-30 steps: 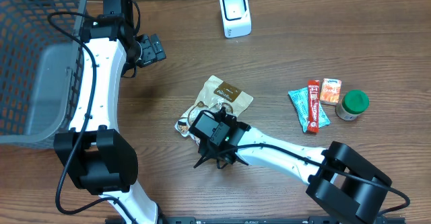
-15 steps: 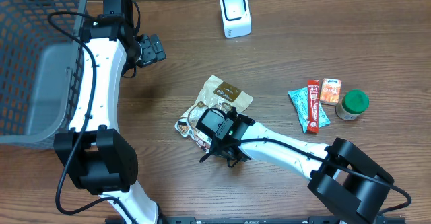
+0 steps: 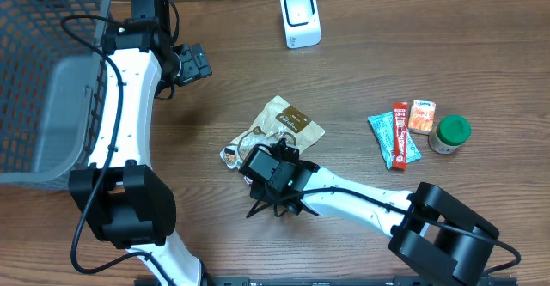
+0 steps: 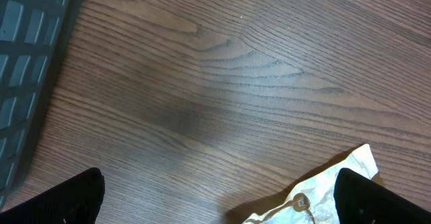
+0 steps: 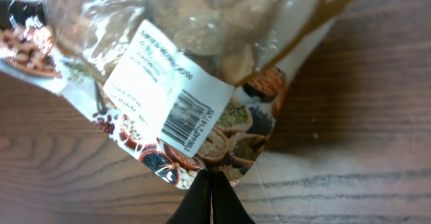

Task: Scan the item barcode
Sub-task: 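Lower the right gripper and grasp the snack bag edge, then bring the left gripper in toward the snack bag's left side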

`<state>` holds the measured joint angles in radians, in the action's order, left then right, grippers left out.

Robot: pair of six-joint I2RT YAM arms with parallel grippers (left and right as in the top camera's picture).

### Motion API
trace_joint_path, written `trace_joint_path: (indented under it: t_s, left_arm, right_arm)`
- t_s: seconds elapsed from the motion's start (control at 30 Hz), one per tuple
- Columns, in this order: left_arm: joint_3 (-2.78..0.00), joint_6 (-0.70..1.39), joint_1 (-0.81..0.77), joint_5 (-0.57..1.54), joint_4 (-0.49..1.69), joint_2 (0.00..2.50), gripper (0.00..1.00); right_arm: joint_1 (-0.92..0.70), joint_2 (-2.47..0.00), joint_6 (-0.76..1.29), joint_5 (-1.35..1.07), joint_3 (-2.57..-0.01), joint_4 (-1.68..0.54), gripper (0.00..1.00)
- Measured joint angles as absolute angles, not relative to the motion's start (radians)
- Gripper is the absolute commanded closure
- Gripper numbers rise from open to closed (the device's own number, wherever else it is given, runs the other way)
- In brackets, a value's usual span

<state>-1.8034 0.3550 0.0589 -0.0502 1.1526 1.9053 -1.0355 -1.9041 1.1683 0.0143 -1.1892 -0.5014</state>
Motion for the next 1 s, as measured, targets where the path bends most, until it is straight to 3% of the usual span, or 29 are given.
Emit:
trace_joint_path:
  t_s: [0.1,0.17,0.2,0.33,0.57,0.87,0.9,0.97,1.0]
  left_arm:
    - [-1.803,0.355,0.059,-0.05,1.153,1.905,0.0]
    - [-1.803,0.355,0.059,-0.05,1.153,1.905,0.01]
    - [-1.803,0.355,0.059,-0.05,1.153,1.905,0.0]
    - [-1.803,0.355,0.059,-0.05,1.153,1.905,0.0]
    - [-1.803,0.355,0.059,-0.05,1.152,1.905,0.01]
    - [-1.803,0.355,0.059,-0.035,1.154,1.905,0.0]
    - [-1.803,0.355,0.059,-0.031,1.159,1.905,0.12]
    - [-1.803,0.356,0.059,-0.021,1.175,1.905,0.49]
    - [-1.803,0.353,0.059,-0.012,1.195,1.905,0.6]
  right_arm:
    - [-1.025,-1.903,1.019,-0.006,-1.212,-0.54,0.82]
    - [-1.008,-1.893,0.908,-0.02,-1.238,-0.571,0.58]
    - [-0.999,-1.885,0.855,-0.024,-1.251,-0.582,0.5]
    - [-0.939,-1.826,0.648,-0.029,-1.294,-0.624,0.37]
    - [-0.821,-1.789,0.387,-0.069,-1.304,-0.662,0.24]
    - [-0.667,-1.789,0.239,-0.143,-1.304,-0.672,0.19]
    - [-0.661,-1.789,0.231,-0.15,-1.304,-0.672,0.18]
    - [-0.645,-1.789,0.205,-0.175,-1.304,-0.674,0.17]
    - [-0.64,-1.789,0.195,-0.183,-1.304,-0.674,0.17]
